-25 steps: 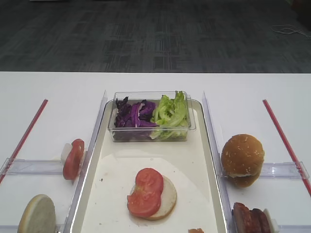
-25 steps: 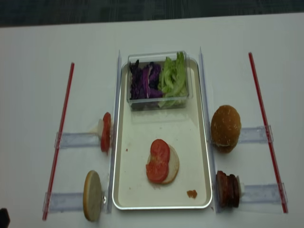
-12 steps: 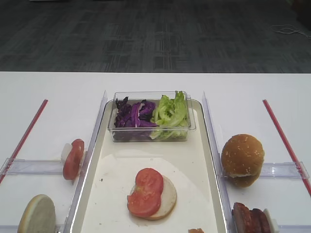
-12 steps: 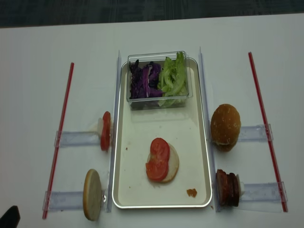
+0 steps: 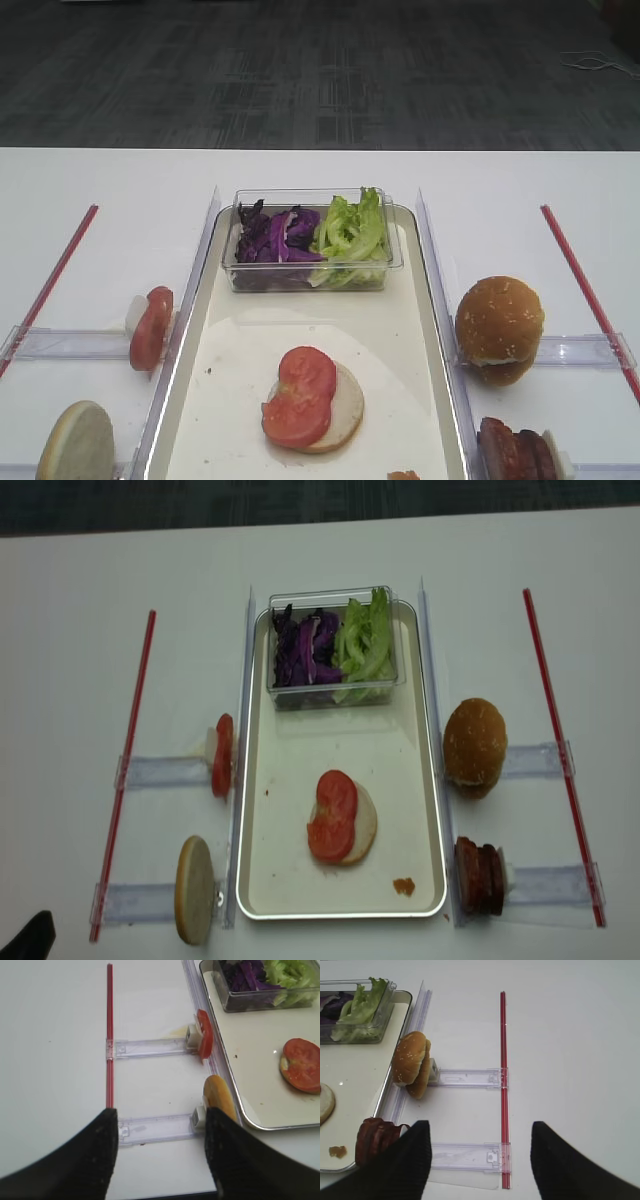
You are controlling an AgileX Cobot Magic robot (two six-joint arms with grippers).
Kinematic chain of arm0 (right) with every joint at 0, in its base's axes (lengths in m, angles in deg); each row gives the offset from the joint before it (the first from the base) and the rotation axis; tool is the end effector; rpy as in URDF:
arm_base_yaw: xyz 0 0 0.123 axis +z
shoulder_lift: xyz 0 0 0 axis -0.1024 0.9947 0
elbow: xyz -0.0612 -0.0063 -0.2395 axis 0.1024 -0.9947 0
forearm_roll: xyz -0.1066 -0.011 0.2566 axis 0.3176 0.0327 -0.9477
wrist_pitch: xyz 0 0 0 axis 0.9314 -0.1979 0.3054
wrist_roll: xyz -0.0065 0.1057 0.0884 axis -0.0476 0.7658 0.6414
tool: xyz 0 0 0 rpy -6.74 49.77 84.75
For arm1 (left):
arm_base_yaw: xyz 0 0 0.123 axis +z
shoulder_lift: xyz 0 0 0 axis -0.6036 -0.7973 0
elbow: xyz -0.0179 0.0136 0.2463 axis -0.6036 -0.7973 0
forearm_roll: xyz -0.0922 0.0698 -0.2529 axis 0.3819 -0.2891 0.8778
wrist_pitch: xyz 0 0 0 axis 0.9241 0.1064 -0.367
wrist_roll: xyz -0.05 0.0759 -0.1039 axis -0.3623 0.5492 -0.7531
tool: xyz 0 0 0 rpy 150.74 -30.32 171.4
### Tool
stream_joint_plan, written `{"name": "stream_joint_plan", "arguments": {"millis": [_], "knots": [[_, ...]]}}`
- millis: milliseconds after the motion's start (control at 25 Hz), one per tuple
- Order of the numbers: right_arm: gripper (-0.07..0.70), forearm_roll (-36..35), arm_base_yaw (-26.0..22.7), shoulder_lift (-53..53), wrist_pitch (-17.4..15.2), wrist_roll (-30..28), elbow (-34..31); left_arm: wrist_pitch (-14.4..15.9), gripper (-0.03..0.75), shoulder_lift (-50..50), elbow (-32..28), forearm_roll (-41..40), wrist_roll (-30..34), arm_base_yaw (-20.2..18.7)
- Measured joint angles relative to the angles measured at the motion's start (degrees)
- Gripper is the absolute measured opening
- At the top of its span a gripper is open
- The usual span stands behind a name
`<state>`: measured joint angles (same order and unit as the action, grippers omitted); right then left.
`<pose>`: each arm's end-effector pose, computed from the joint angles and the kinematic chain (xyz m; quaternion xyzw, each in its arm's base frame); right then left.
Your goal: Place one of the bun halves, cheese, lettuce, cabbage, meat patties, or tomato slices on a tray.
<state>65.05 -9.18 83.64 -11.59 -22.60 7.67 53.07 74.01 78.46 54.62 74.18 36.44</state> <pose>0.0950 0.0118 0.2511 -0.0161 0.8733 0.0349 0.4856 0.0880 -0.0114 0.2595 0.0131 0.8896 -0.0412 0.4547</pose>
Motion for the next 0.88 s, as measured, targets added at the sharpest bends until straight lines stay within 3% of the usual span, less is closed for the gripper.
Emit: {"name": "stream_joint_plan", "arguments": {"millis": [880], "knots": [[0.452, 0.00, 0.00, 0.00, 0.00, -0.20, 0.00, -1.72, 0.371, 0.10, -2.52, -0.21, 0.78, 0.00]]}}
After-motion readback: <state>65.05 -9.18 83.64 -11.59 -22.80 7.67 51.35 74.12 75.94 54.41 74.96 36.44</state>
